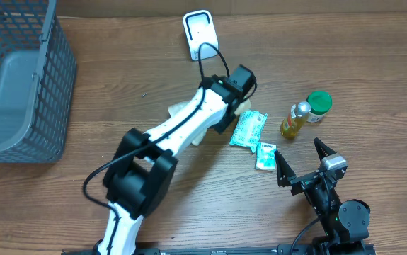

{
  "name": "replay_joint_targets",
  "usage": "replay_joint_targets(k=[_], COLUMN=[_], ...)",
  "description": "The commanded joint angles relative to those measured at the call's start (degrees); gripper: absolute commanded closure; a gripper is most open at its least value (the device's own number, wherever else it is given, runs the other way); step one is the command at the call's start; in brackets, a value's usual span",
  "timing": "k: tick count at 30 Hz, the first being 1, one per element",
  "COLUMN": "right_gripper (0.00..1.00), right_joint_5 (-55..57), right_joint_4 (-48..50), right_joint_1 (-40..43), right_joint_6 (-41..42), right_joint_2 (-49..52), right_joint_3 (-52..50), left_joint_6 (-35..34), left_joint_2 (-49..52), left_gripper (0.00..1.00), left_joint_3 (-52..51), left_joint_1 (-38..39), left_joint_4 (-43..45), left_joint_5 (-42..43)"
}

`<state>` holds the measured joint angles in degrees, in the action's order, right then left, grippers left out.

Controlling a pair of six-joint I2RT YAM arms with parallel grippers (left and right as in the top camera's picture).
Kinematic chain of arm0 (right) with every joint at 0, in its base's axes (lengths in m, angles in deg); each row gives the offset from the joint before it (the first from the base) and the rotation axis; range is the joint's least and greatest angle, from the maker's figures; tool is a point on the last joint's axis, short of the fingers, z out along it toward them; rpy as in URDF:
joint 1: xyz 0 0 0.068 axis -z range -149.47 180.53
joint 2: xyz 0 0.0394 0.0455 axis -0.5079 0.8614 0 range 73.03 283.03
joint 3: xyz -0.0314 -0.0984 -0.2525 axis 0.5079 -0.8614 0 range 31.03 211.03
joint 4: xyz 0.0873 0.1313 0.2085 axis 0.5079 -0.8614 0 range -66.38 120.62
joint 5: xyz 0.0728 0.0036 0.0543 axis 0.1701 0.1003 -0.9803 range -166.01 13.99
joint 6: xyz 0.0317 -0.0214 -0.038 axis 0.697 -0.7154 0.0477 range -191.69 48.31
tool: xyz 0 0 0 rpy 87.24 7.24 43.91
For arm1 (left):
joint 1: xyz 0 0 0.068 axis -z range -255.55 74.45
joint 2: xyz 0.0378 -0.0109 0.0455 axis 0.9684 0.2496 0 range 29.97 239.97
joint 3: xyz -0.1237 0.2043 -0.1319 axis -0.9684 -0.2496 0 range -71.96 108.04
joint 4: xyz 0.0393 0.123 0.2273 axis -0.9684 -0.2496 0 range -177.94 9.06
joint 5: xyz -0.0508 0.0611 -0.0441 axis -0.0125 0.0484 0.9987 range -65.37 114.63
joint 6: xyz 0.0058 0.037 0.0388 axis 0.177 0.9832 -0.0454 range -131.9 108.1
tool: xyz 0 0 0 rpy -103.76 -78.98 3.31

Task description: Scan the item barcode

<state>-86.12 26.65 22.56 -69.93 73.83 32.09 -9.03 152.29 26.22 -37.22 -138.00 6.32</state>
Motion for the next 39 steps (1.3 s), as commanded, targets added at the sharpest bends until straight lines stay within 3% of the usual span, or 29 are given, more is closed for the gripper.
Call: replay_joint_targets(k=[1, 6, 15, 19, 22, 28, 39], right_gripper=[0.0, 0.0, 0.0, 0.0, 0.0, 0.0, 0.0], right_joint_5=[-0.1, -0.1, -0.1, -0.1, -0.1, -0.1, -0.1], right_joint_4=[0.2, 0.2, 0.2, 0.2, 0.2, 0.2, 0.2], right_joint_1=[0.1, 0.1, 0.1, 0.1, 0.1, 0.1, 0.1], right_joint_6=[0.3, 0.3, 0.3, 0.3, 0.3, 0.3, 0.3], right_joint_2=[-0.6, -0.6, -0.6, -0.6, -0.6, -0.6, -0.6], right_joint_3=[-0.6, -0.6, -0.6, -0.6, -0.6, -0.6, -0.6], left_joint_6=[-1.8, 0.3, 0.3, 0.2, 0.3, 4.0, 4.8], left_joint_2=[-8.0, -9.9, -9.8, -9.4, -8.7, -7.2, -3.9], left_gripper=[0.96, 0.96, 0.96, 0.96, 0.96, 0.96, 0.95], left_joint_3=[2.6, 2.6, 1.6, -0.2, -2.5, -8.0, -12.0], left_joint_1=[-3.1, -9.6, -22.1, -25.5, -27.5, -30.9, -31.5], left_joint_4=[1.2, 1.4, 2.2, 3.2, 6.2, 12.7, 17.6], left_joint_5=[-10.1, -12.0, 2.9, 4.8, 6.3, 19.4, 26.7])
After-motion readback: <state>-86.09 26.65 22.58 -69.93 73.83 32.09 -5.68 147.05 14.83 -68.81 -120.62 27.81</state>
